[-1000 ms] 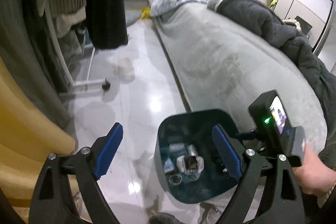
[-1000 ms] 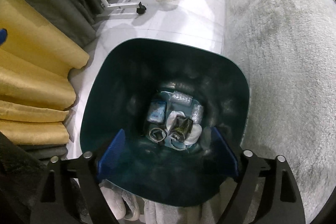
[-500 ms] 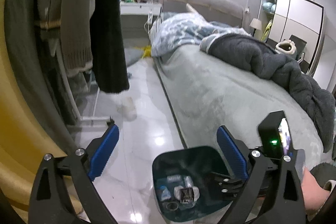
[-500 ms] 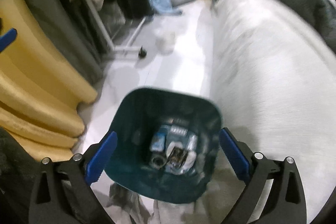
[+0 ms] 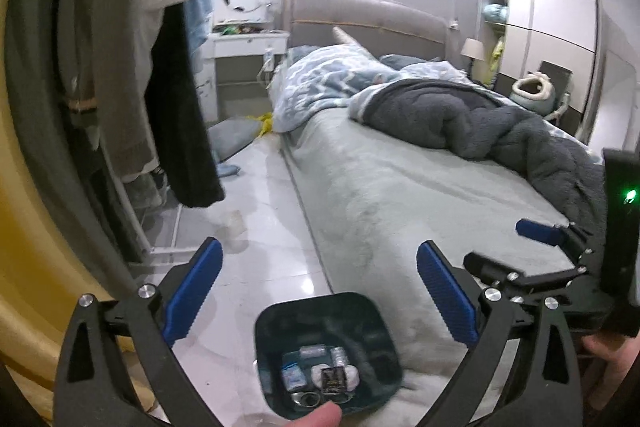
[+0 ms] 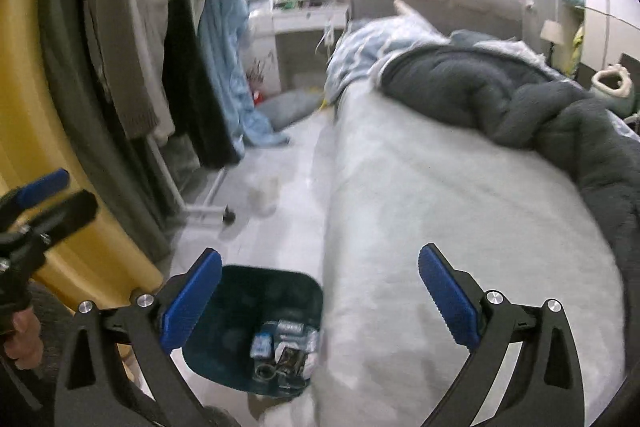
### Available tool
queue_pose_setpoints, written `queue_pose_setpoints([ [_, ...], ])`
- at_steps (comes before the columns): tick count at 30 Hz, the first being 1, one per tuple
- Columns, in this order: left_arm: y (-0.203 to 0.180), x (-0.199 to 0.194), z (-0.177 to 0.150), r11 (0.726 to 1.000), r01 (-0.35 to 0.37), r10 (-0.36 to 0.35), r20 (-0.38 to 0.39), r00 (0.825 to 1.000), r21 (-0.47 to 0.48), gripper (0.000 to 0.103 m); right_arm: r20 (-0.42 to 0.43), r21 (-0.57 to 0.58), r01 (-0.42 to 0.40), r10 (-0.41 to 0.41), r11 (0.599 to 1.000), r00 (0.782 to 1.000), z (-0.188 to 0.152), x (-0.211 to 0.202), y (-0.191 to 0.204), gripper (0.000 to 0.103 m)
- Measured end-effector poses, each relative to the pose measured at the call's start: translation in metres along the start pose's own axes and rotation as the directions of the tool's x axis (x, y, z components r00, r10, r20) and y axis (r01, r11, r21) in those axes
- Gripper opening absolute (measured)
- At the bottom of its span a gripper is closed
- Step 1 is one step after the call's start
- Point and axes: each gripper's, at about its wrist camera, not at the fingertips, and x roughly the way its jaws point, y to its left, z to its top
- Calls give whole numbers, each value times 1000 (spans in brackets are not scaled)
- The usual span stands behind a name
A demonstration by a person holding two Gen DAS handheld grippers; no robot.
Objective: Collect trash
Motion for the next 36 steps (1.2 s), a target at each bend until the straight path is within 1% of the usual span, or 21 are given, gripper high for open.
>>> queue_pose_setpoints([
  [3,-17,-15,1,1000,16,-17,28,999,18,100,43,16,19,-20,1000,999,-7,-34,-15,99],
  [6,-31,-24,0,1000,18,-18,26,1000,14,100,78,22,53,-54,998,995,-18,-68,-30,99],
  [7,-37,-31,0,999,31,-31,30,999,11,100,87,22,67,-69,998,994,-22,-79,-36,99],
  [11,-46,-40,-3,999,32,-33,34,999,14,100,103,31,132,-134,991,986,-44,-117,-57,99],
  [14,-52,-46,-7,1000,29,-30,40,999,6,100,116,63,161,-168,985,979,-56,-141,-72,100],
  [17,-63,-53,-11,999,21,-23,49,999,30,100,133,81,195,-205,977,970,-68,-165,-82,99],
  [20,-73,-57,-12,999,17,-19,51,998,50,100,139,79,235,-244,969,960,-80,-181,-87,100],
  [23,-86,-60,-13,997,-15,10,63,998,75,100,154,104,257,-270,961,950,-90,-196,-97,100],
  [27,-101,-64,-13,996,22,-28,61,998,88,100,164,106,283,-298,953,940,-97,-208,-106,100],
  [32,-113,-64,-16,994,27,-32,50,998,102,100,175,83,283,-294,955,940,-104,-218,-111,100],
  [36,-119,-65,-17,995,22,-28,57,998,99,100,182,94,257,-270,962,946,-107,-224,-114,100],
])
